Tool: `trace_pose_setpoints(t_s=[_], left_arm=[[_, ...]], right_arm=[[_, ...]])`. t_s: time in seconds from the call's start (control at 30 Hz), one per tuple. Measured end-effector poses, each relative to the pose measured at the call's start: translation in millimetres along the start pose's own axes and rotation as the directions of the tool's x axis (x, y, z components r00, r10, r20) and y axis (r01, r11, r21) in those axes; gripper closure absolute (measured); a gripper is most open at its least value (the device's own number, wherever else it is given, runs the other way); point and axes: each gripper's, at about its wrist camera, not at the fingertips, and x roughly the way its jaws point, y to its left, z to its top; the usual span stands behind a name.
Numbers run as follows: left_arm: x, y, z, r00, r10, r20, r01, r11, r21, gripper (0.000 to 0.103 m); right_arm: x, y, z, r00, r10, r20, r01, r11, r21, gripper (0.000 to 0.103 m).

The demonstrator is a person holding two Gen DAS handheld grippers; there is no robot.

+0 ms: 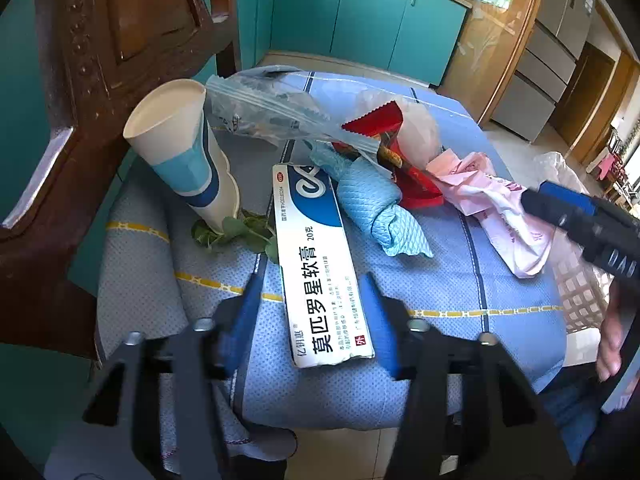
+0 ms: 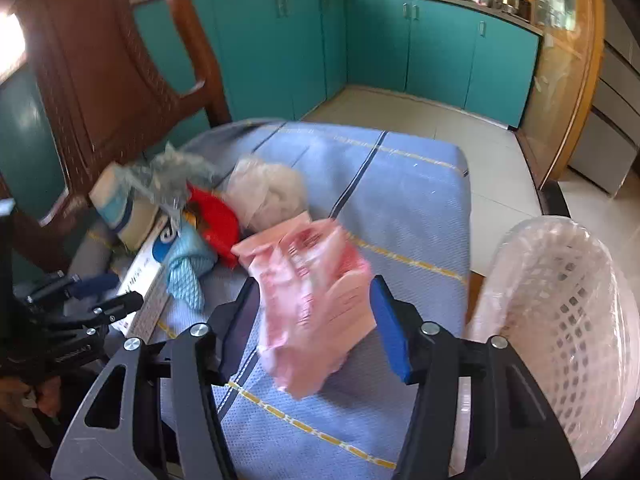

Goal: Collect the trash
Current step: 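Grasp the pink printed bag with the right gripper while the left grasps the ointment box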

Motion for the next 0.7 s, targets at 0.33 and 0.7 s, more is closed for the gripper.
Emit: trace_pose_setpoints(t_s=[0.33, 0.7], left_arm=[[13, -18, -1, 0.999, 0.032, -0.034, -0.030, 0.997, 0.064, 0.042], [19, -7, 2, 0.997, 0.061, -0.039, -0.060, 0.998, 0.036, 0.057]], right_arm=[[31, 10, -7, 0.998, -0.029, -0.064, 0.030, 1.000, 0.000, 0.038], [32, 9, -5, 0.998, 0.012, -0.055, -0.010, 0.999, 0.038, 0.035]])
